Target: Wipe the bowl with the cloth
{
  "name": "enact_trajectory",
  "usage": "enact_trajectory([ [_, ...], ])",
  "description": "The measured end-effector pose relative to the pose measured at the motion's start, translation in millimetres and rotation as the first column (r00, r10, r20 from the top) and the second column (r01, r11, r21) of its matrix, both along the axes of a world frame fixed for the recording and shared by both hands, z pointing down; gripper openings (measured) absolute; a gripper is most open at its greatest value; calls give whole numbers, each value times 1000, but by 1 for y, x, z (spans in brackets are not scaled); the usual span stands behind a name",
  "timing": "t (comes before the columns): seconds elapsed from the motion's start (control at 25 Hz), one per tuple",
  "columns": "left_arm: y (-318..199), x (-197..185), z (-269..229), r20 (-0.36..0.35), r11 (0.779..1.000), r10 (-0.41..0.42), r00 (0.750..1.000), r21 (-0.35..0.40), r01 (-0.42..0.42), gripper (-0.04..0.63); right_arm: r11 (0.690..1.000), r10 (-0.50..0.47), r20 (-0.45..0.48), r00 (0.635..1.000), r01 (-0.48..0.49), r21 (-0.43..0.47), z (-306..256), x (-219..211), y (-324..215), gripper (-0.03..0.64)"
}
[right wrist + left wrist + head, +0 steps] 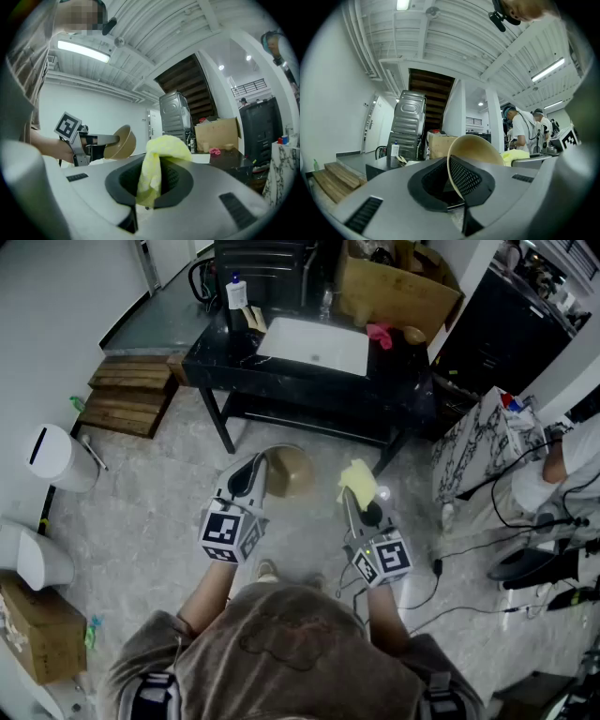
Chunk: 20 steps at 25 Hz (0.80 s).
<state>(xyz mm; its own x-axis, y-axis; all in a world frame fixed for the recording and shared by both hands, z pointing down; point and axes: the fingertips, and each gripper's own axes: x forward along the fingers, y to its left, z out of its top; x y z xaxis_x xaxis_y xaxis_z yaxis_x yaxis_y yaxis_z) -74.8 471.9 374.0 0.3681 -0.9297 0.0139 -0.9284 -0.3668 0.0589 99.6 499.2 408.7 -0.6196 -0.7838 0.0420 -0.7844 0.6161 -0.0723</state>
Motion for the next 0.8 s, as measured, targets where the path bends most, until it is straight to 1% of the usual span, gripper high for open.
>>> enact_trajectory([
  [0.16,-5,1,3,-12,1000,6,1000,0,-6,23,1000,-23,-2,1000,23,1,4,-9,-3,18],
  [0.32,-11,-6,2,-16,1000,18,1000,5,-18,23,1000,-20,7,1000,20,-2,4,-20,-7,18],
  [0.8,-28,-56,11,16,997,81,997,18,-81,23,997,76,42,996,-76,-1,15,-63,-19,20],
])
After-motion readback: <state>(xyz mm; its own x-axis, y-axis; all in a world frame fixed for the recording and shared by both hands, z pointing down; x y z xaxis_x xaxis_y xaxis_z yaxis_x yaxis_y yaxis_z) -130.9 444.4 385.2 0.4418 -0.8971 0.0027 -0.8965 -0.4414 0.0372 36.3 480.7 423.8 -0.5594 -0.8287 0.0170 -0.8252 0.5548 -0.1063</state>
